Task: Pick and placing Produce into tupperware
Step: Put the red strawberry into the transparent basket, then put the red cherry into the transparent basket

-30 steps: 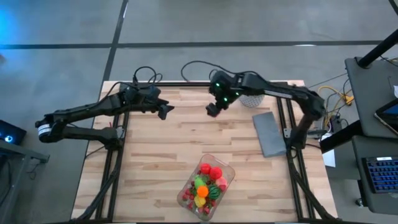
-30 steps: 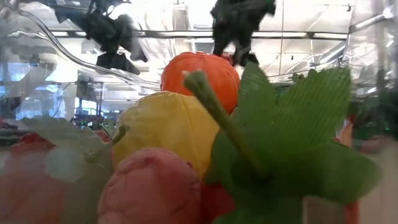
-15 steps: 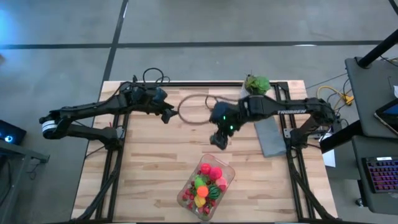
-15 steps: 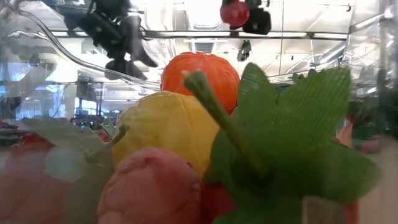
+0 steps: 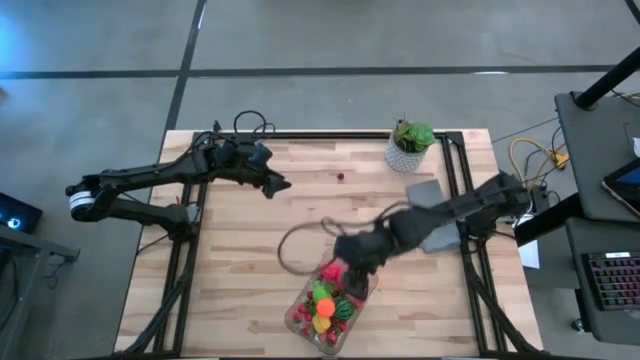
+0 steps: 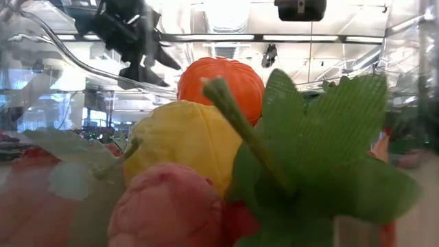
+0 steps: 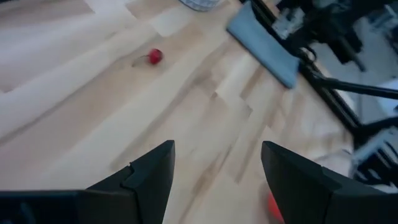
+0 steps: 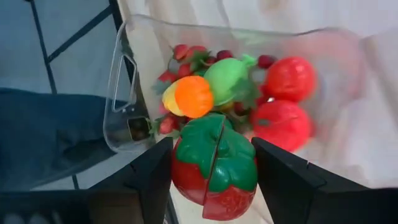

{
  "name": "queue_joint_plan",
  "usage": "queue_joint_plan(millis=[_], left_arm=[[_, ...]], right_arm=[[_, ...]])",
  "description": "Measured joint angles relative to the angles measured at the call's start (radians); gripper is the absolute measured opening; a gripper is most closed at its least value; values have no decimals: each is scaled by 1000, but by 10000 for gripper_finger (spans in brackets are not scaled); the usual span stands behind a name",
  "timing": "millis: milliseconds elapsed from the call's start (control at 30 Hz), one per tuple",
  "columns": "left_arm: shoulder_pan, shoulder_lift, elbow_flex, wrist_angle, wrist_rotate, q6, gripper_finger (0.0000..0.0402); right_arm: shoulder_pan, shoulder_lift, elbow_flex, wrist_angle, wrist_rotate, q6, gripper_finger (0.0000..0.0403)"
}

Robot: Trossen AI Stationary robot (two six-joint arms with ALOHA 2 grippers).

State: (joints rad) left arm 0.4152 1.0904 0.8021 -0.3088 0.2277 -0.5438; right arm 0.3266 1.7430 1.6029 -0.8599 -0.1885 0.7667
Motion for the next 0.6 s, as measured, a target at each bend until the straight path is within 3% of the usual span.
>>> queue_joint_plan(millis=[267, 467, 600], left_arm=[[-11, 0, -4, 9, 153, -13, 225], [-20, 2, -3, 39, 156, -86, 225], [-20, 8, -11, 149, 132, -79, 225]], right_arm=[[84, 95, 93, 78, 184, 63, 238], [92, 83, 186, 14, 319, 105, 294], [92, 61, 278, -159, 448, 134, 316]])
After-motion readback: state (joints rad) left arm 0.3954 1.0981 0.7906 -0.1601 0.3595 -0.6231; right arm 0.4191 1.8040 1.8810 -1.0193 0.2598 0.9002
